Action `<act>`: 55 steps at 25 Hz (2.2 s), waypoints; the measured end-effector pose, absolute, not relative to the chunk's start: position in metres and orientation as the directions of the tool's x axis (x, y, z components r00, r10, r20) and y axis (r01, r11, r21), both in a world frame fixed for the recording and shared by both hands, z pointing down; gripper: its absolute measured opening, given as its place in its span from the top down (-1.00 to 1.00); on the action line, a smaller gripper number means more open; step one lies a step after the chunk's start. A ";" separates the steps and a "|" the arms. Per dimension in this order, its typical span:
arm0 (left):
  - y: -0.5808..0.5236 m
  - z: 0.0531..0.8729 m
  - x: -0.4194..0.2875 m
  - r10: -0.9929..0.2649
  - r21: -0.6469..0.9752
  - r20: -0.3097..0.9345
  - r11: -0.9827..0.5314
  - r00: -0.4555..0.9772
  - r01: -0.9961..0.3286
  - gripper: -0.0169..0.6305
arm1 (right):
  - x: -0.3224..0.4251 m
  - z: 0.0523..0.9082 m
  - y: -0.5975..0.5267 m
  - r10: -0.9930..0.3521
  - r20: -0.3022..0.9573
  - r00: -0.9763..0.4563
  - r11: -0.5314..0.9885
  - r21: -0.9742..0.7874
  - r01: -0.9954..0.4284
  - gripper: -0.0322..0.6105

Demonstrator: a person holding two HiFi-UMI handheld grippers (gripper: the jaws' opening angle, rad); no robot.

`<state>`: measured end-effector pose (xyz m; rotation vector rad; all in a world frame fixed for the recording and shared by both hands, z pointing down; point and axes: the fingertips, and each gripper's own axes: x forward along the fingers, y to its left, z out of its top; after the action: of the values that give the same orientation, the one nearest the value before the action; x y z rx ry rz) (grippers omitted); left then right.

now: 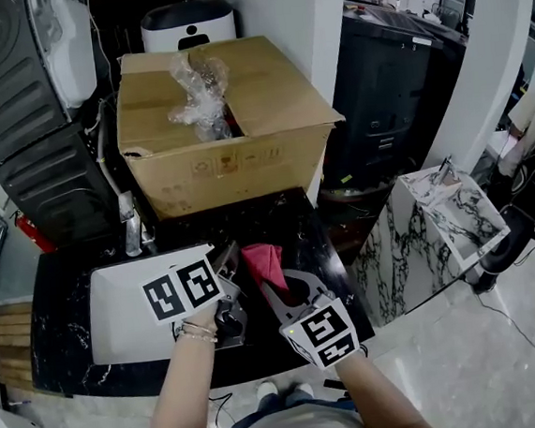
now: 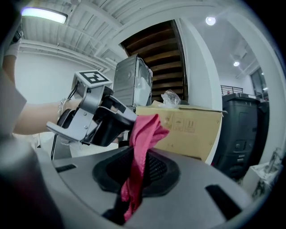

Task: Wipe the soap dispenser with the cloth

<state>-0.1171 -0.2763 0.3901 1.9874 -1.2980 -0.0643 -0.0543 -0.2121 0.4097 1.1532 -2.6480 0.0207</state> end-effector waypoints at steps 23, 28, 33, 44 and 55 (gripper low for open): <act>-0.274 0.391 -0.112 -0.809 0.618 0.351 -0.178 0.471 -0.766 0.66 | -0.082 0.407 -0.199 -0.582 0.191 -0.791 0.800 -0.044 -0.599 0.73; -0.271 0.390 -0.116 -0.812 0.613 0.354 -0.174 0.465 -0.771 0.66 | -0.088 0.412 -0.198 -0.562 0.208 -0.801 0.805 -0.084 -0.587 0.73; -0.266 0.391 -0.115 -0.815 0.602 0.342 -0.192 0.467 -0.775 0.66 | -0.087 0.428 -0.191 -0.550 0.282 -0.786 0.809 -0.052 -0.585 0.73; -0.257 0.362 -0.104 -0.800 0.457 0.192 -0.440 0.569 -0.773 0.66 | -0.059 0.467 -0.185 -0.558 0.435 -0.707 0.772 -0.042 -0.635 0.73; -0.230 0.334 -0.097 -0.647 0.169 0.022 -0.749 0.762 -0.641 0.66 | -0.015 0.439 -0.171 -0.593 0.308 -0.744 0.757 -0.101 -0.645 0.73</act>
<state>-0.0966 -0.2304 0.3339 2.7909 -1.0280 -0.0560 -0.0155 -0.1715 0.4386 0.9694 -2.6976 0.2930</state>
